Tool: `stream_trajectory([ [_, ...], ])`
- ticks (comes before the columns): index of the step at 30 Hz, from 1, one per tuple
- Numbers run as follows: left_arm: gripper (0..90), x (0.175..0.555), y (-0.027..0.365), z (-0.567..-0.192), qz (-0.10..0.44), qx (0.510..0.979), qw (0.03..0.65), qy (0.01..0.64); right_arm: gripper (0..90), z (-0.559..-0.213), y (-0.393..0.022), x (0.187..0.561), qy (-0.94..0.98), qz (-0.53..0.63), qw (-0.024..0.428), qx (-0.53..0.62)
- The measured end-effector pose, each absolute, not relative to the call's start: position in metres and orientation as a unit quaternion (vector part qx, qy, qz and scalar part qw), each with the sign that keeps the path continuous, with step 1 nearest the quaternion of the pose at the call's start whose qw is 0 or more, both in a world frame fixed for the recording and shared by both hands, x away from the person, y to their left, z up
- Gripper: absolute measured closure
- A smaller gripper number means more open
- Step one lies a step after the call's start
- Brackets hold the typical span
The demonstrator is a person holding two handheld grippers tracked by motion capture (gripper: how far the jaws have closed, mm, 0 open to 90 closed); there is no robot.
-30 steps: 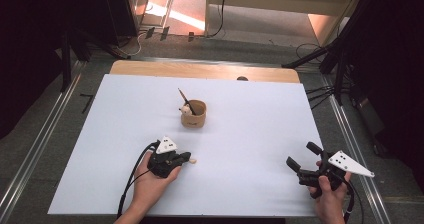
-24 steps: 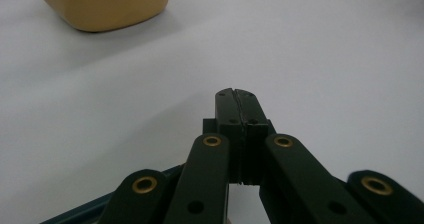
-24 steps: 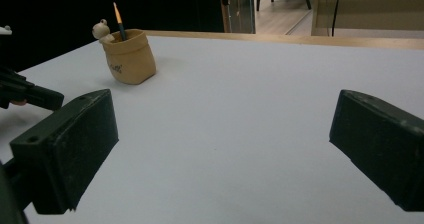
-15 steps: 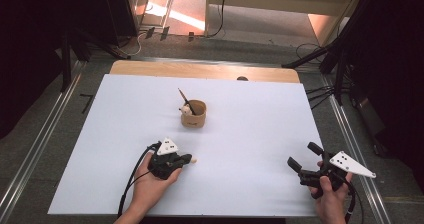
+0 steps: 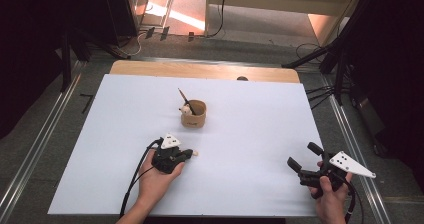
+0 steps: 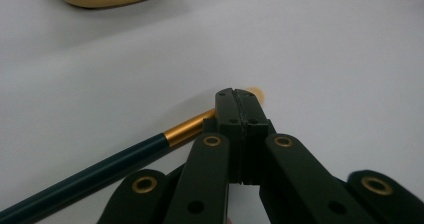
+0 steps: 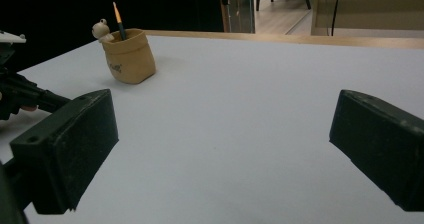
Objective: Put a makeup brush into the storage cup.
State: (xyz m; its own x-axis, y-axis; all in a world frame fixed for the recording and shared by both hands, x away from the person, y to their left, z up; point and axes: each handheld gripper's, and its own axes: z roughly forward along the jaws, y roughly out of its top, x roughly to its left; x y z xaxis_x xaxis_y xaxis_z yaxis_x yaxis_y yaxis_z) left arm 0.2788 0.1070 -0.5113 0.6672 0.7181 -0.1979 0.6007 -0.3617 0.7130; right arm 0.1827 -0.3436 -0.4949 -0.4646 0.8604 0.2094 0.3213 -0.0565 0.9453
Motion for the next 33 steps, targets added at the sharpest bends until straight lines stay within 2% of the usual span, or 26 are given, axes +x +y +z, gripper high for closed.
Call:
stream_trajectory([
  [26,90.0,0.306,0.111,-0.51,0.086,0.811,0.397,0.421,0.0,-0.496,-0.345,0.182,0.642,0.564,0.237,0.462],
  [33,75.5,0.3,0.115,-0.5,0.082,0.82,0.417,0.383,0.0,-0.495,-0.346,0.181,0.642,0.564,0.239,0.461],
])
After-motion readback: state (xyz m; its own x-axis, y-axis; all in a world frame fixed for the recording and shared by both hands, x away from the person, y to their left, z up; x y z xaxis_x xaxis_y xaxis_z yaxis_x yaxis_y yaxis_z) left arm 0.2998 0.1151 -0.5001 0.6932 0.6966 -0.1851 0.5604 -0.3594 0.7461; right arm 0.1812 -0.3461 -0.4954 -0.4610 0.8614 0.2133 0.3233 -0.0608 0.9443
